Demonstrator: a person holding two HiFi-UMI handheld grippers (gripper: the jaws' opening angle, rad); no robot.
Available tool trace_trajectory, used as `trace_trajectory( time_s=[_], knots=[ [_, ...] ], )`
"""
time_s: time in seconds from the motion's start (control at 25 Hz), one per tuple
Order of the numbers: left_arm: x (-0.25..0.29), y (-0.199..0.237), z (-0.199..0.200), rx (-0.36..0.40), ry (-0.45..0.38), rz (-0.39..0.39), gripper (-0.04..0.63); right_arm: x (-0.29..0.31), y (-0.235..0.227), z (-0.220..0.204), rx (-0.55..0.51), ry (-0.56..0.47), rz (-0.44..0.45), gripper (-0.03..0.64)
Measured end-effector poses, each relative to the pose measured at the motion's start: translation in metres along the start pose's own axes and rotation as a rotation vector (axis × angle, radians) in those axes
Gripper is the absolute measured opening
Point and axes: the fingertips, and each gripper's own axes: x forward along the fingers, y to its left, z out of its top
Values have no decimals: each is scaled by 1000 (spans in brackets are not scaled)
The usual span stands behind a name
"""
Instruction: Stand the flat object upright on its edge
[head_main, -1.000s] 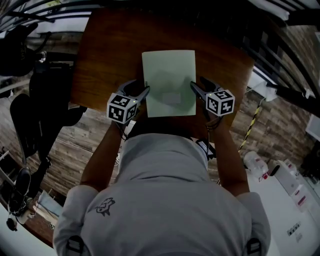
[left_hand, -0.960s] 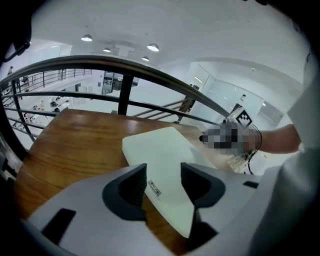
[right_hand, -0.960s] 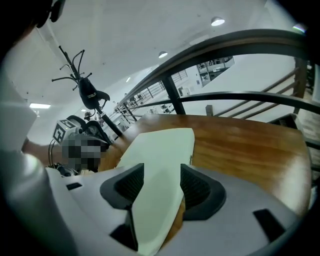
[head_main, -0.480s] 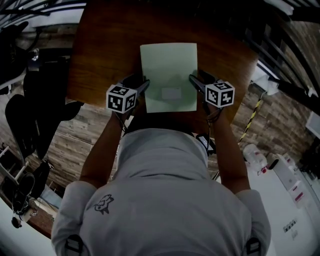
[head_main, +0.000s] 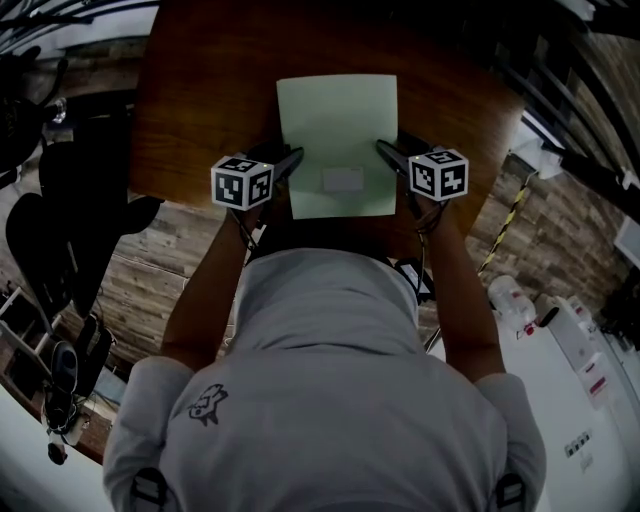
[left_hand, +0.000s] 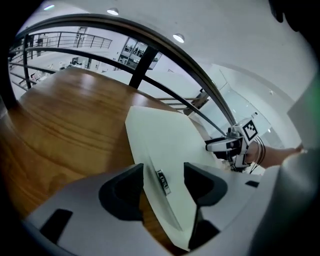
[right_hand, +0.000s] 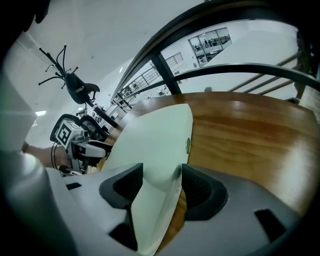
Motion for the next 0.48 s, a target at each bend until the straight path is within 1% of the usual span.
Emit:
trace_trajectory(
  time_s=[0.12,0.24,0.48],
  knots=[
    [5,3,-2,-48,3,-11,262,1,-1,0,21,4,14,225],
    [9,3,-4,-79,8,-24,262,3,-2,-2,38,10,27,229],
    [15,5,-6,-112,31,-33,262,9,-6,-4,65,55,47,235]
  ],
)
